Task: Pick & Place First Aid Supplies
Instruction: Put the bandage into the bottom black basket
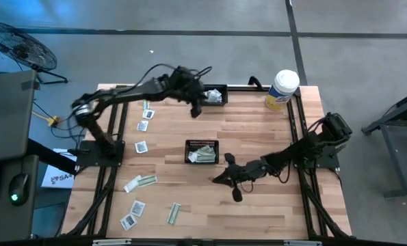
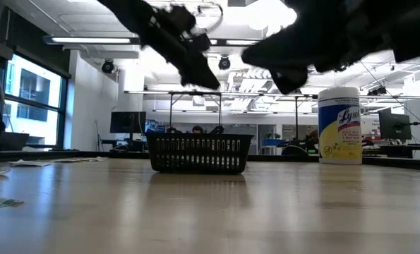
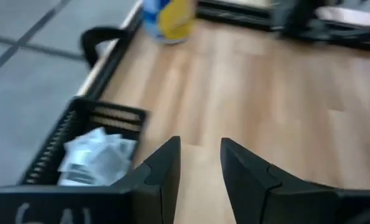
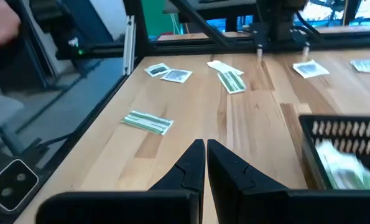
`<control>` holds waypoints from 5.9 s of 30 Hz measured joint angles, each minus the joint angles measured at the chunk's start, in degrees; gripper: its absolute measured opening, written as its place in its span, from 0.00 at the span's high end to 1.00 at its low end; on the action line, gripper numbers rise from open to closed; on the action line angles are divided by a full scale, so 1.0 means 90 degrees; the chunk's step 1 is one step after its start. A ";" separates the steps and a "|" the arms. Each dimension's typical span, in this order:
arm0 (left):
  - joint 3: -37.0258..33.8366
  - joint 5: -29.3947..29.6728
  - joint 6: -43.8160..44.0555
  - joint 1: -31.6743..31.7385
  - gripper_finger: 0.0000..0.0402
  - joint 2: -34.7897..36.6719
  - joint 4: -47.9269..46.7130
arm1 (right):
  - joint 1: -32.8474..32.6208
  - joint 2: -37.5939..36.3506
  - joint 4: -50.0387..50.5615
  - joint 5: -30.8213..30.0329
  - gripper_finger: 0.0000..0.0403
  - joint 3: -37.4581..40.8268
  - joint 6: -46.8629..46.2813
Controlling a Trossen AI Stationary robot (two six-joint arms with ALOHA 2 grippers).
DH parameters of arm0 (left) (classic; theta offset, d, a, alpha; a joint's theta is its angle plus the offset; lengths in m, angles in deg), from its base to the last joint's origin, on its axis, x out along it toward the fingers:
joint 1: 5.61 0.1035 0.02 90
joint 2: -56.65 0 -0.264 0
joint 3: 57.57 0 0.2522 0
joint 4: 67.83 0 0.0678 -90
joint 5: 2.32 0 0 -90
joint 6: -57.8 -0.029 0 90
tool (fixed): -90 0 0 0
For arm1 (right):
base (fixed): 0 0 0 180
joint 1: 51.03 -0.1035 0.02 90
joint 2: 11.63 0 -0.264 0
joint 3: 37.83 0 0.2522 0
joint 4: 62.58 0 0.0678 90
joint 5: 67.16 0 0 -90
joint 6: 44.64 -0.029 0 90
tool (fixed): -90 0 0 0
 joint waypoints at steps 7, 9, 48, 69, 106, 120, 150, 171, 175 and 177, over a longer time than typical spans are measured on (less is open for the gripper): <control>-0.2059 0.0255 0.0476 -0.0890 0.72 0.2010 0.0171 | -0.0116 0.0241 0.1287 -0.0207 0.97 -0.1175 0.0266; -0.2695 0.0512 0.0733 -0.1285 0.72 0.2613 0.0314 | -0.0134 0.0522 0.1420 -0.0193 0.97 -0.1565 0.0370; -0.5298 0.4966 0.3493 -0.6367 0.72 0.4753 0.0633 | -0.0460 0.4881 0.4909 -0.1028 0.76 -0.7046 -0.1174; -0.5288 0.5957 0.3784 -0.6364 0.72 0.4751 0.0614 | -0.0097 0.4981 0.5677 -0.0594 0.97 -0.7084 -0.1407; -0.5288 0.6132 0.3670 -0.6364 0.72 0.4751 0.0425 | 0.1014 0.2679 0.9574 -0.4091 1.00 -0.5486 -0.6296; -0.5288 0.6138 0.3623 -0.6364 0.72 0.4751 0.0425 | 0.1177 0.2643 0.9968 -0.3305 0.81 -0.5714 -0.5751; -0.5062 0.4683 0.4104 -0.9184 0.72 0.4753 -0.0021 | -0.1366 0.2436 0.9311 -0.3752 0.79 -0.6939 -0.3431; -0.5064 0.4262 0.6441 -0.8484 0.72 0.2678 -0.2361 | -0.1449 0.2438 0.9249 -0.4038 0.79 -0.6939 -0.3115; -0.5064 0.4233 0.5677 -0.8283 0.72 0.2172 -0.1328 | -0.1465 0.2438 0.9182 -0.3883 0.79 -0.6939 -0.3108; -0.5057 0.4308 0.5247 -0.8219 0.72 0.1904 -0.0662 | -0.1465 0.2440 0.9144 -0.3748 0.79 -0.6939 -0.3047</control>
